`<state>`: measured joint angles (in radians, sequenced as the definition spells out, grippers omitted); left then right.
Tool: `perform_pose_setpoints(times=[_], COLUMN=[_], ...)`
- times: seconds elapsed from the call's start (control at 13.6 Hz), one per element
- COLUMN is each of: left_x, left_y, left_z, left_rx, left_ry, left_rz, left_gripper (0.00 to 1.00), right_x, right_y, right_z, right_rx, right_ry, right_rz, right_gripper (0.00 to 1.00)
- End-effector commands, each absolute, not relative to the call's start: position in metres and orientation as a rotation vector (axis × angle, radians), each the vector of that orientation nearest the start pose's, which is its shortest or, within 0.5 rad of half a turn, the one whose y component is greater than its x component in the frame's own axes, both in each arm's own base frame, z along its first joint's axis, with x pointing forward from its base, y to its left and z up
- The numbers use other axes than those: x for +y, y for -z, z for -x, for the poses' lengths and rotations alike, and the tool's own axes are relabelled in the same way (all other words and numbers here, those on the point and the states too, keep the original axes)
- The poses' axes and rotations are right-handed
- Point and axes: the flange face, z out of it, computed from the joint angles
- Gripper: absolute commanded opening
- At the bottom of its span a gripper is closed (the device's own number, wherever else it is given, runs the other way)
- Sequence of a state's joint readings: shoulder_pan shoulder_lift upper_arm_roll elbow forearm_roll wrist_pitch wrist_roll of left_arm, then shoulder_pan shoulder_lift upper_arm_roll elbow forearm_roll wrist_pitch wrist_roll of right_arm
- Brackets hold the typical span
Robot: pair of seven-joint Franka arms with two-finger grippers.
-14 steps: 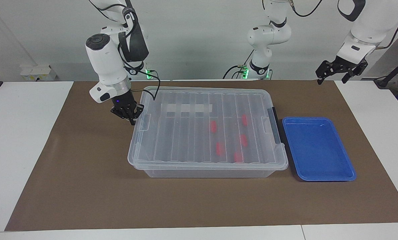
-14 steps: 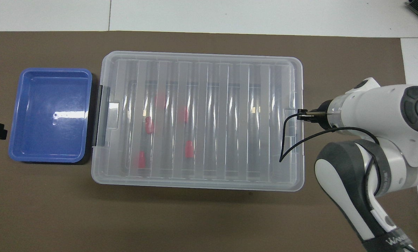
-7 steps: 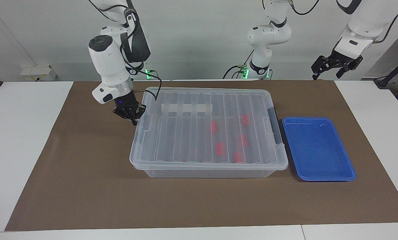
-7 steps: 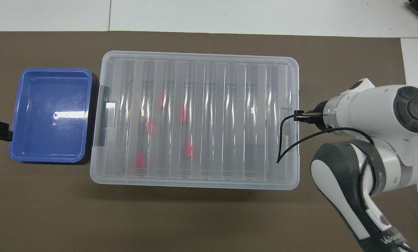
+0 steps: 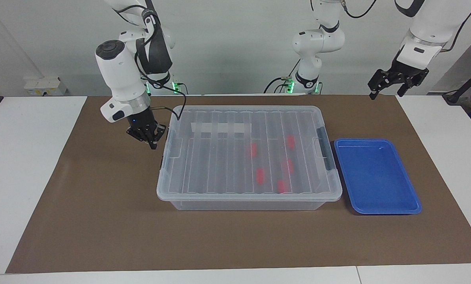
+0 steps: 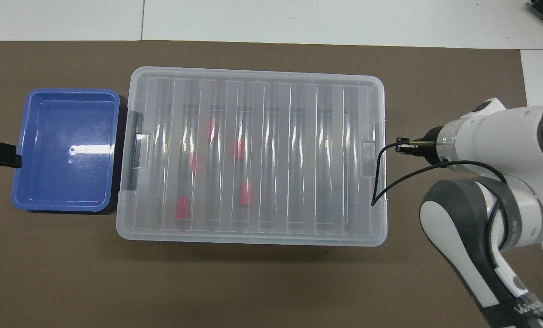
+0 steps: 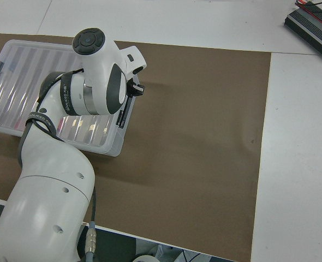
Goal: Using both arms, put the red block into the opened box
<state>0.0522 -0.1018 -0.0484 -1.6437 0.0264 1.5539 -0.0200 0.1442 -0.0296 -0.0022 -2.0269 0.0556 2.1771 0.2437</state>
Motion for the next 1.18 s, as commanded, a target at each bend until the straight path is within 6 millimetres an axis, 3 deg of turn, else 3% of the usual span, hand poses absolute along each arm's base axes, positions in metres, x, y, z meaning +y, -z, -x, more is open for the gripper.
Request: perform_pose_setpoints(times=[0.0,0.07,0.22,0.66,0.81,1.11], left_x=[0.002,0.003,0.005,0.005,0.008,0.012], left_y=[-0.643,-0.644,-0.649,-0.647,-0.646,-0.646], left_z=[-0.520,-0.523,-0.524,-0.525,-0.524,-0.523], left_rx=[-0.063,-0.065,-0.069,-0.074,-0.083,-0.095], left_ry=[0.058,0.084,0.127,0.132,0.113,0.113], left_rz=[3.123,3.122,3.119,3.118,3.117,3.118], left_gripper=[1.00,1.00,1.00,1.00,1.00,1.00], right_x=[0.059,0.051,0.030,-0.017,-0.032,-0.034], right_y=[-0.497,-0.503,-0.520,-0.578,-0.586,-0.616], right_z=[-0.551,-0.550,-0.545,-0.542,-0.543,-0.551], right_rx=[0.261,0.282,0.337,0.451,0.496,0.473], right_ry=[0.265,0.257,0.243,0.215,0.219,0.176], right_rz=[3.041,3.043,3.042,3.036,3.021,3.086], right_gripper=[0.40,0.68,1.00,1.00,1.00,1.00])
